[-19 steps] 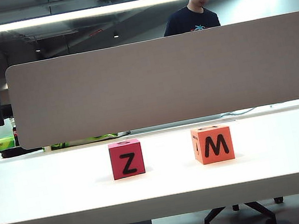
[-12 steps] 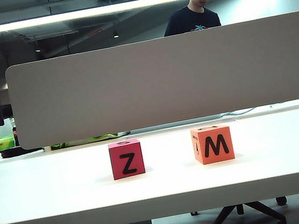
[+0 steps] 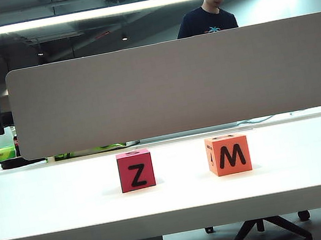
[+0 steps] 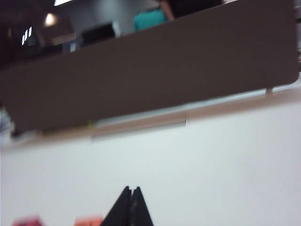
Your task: Stack the letter block on the right onto the letter block on the left.
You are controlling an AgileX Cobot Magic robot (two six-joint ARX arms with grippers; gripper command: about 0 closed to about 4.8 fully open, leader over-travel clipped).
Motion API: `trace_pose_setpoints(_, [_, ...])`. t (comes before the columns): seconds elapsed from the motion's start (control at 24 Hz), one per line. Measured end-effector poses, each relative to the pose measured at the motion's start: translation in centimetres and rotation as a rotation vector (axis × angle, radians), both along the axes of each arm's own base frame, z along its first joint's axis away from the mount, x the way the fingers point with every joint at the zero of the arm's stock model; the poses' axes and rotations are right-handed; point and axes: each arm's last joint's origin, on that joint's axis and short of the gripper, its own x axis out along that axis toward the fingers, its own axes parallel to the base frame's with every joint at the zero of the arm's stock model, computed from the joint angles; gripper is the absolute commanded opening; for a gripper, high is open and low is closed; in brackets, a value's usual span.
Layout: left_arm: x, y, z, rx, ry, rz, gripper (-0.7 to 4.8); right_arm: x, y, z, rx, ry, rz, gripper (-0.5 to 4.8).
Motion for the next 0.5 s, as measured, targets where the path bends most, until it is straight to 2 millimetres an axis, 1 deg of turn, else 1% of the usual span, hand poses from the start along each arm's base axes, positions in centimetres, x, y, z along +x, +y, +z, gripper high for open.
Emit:
trace_pose_setpoints(0.08, [0.2, -0.2, -0.2, -0.003, 0.059, -0.093, -0.05, 0.5, 0.2, 0.9, -0.052, 0.108, 0.063, -0.09])
trace_pose_setpoints(0.13, [0.4, -0.4, -0.3, -0.005, 0.088, -0.153, -0.05, 1.1, 0.2, 1.5, -0.07, 0.177, 0.102, -0.09])
trace_pose_setpoints(0.21, [0.7, -0.6, -0.6, -0.007, 0.129, -0.221, -0.05, 2.5, 0.4, 2.4, -0.071, 0.282, 0.171, -0.08])
trace_pose_setpoints(0.25, [0.9, -0.6, -0.7, -0.005, 0.144, -0.233, -0.05, 4.1, 0.5, 3.5, -0.056, 0.365, 0.239, 0.06])
trace_pose_setpoints(0.33, [1.4, -0.6, -0.9, 0.023, 0.164, -0.24, -0.05, 7.4, 0.8, 5.3, -0.029, 0.438, 0.346, 1.88])
trace_pose_setpoints(0.38, [1.5, -0.6, -1.0, 0.03, 0.17, -0.241, -0.05, 8.6, 1.1, 5.6, -0.025, 0.468, 0.382, 2.91])
trace_pose_setpoints(0.42, [1.5, -0.6, -1.0, 0.048, 0.166, -0.239, -0.05, 11.2, 2.2, 6.2, -0.024, 0.536, 0.455, 3.26])
trace_pose_setpoints(0.46, [1.6, -0.6, -1.0, 0.056, 0.159, -0.232, -0.05, 13.0, 3.2, 6.5, -0.036, 0.563, 0.489, 3.98])
trace_pose_setpoints(0.5, [1.6, -0.5, -0.9, 0.066, 0.147, -0.223, -0.05, 15.9, 5.0, 6.2, -0.067, 0.621, 0.5, 4.23])
